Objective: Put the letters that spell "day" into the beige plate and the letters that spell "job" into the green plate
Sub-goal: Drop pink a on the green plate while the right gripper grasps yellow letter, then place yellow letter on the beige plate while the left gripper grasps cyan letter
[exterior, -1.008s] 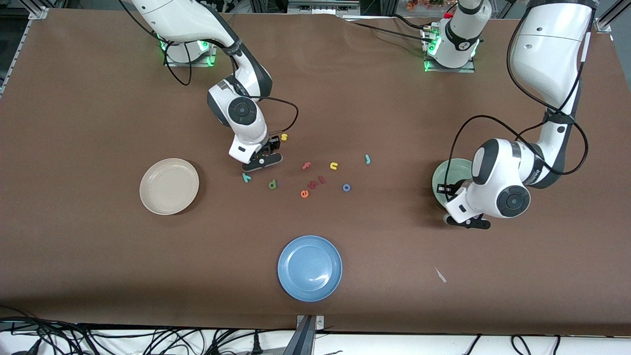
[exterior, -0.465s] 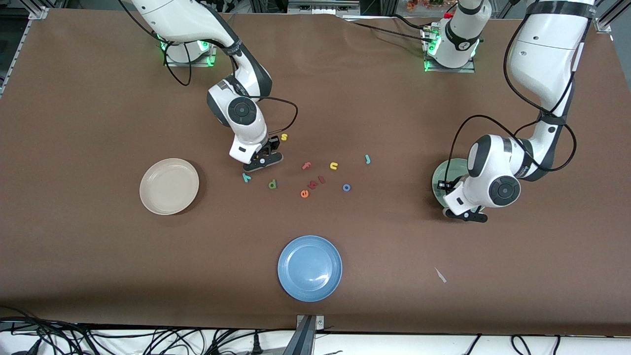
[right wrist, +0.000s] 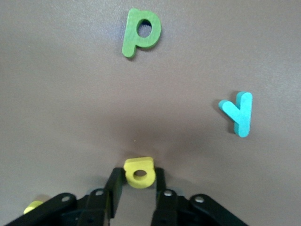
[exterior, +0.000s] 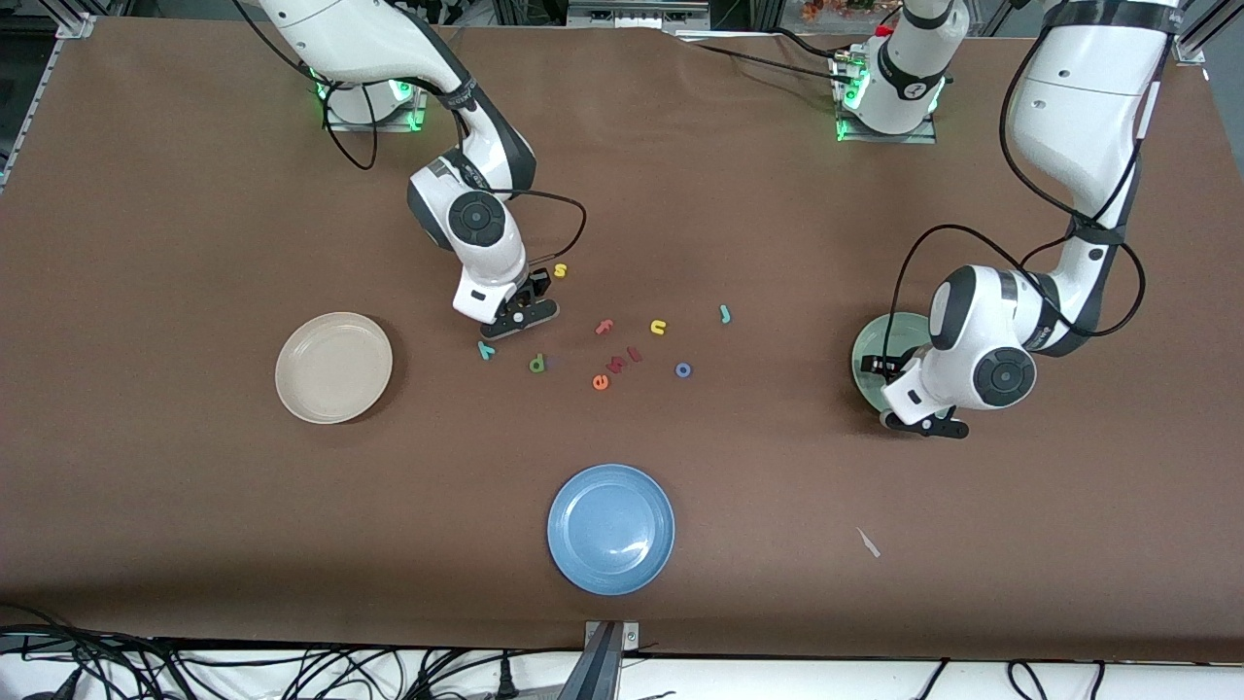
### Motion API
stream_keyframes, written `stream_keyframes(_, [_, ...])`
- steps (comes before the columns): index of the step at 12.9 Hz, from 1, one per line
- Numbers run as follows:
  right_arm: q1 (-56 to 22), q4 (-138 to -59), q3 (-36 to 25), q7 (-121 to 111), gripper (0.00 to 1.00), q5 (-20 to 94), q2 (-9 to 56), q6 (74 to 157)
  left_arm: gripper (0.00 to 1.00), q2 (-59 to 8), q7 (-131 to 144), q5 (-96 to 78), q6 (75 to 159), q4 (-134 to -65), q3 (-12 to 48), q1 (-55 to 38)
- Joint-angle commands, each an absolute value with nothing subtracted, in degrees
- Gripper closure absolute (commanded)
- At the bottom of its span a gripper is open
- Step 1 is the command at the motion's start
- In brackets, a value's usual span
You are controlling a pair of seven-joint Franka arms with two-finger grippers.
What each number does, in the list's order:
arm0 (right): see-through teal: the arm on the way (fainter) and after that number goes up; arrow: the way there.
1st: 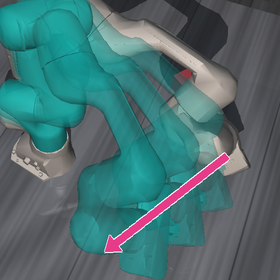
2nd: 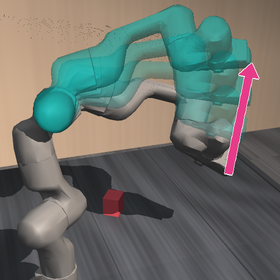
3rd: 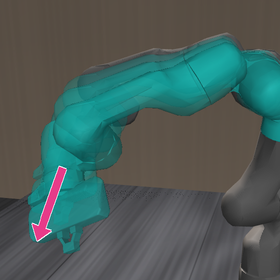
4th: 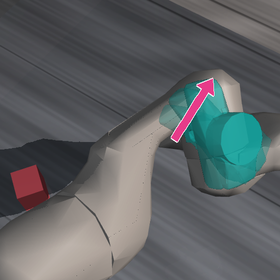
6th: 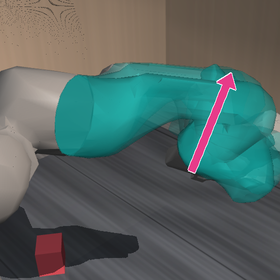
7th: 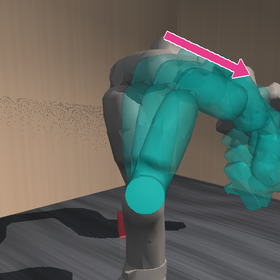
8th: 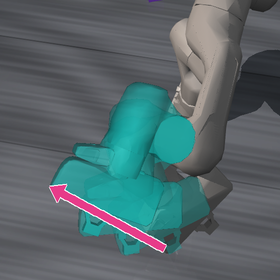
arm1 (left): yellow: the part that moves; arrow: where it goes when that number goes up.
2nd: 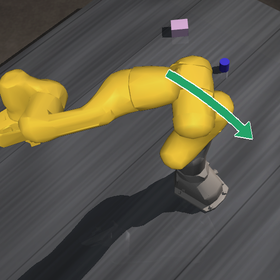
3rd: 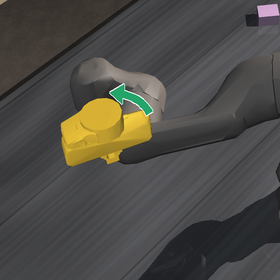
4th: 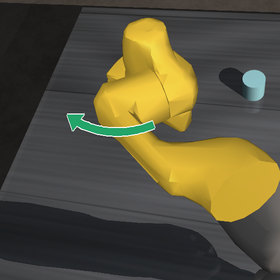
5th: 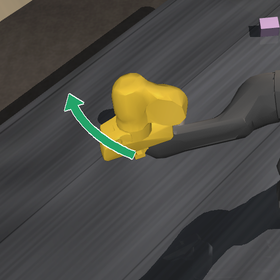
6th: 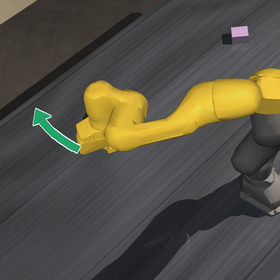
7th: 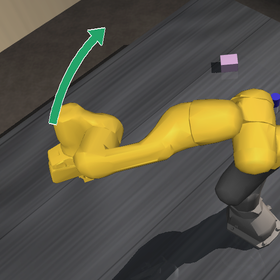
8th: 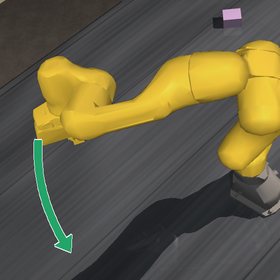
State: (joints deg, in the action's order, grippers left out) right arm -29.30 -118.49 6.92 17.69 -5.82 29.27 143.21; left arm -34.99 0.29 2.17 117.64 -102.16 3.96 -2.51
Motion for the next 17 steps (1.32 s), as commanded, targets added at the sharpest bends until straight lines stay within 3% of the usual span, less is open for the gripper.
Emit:
stream_keyframes(1, [-29.18,-119.53,6.94,17.23,0.7,-6.77,28.3,143.96,0.0,-30.33,-0.7,2.46,112.07,-101.34,6.66,-2.11])
stream_keyframes(5, [-29.18,-119.53,6.94,17.23,0.75,-6.77,28.39,143.97,0.0,-28.12,0.61,-2.08,111.71,-101.34,12.38,-2.37])
stream_keyframes(9, [-29.09,-119.18,6.94,16.97,0.8,-6.68,27.6,143.53,0.0,-28.39,8.94,-5.27,112.41,-101.34,14.33,-4.82])
stream_keyframes(11, [-28.83,-118.22,6.51,16.27,0.8,-6.59,25.15,138.99,0.0,-28.65,14.47,-5.18,113.98,-101.6,14.33,-8.33])
stream_keyframes(13, [-28.83,-116.81,4.49,14.25,0.8,-6.33,23.04,132.65,0.0,-29.61,22.2,-4.92,115.48,-101.6,14.33,-11.68])
stream_keyframes(17, [-28.74,-118.3,-1.57,3.36,0.8,-6.33,18.73,130.26,0.01,-32.51,29.18,-5.27,120.84,-102.57,14.33,-16.43])
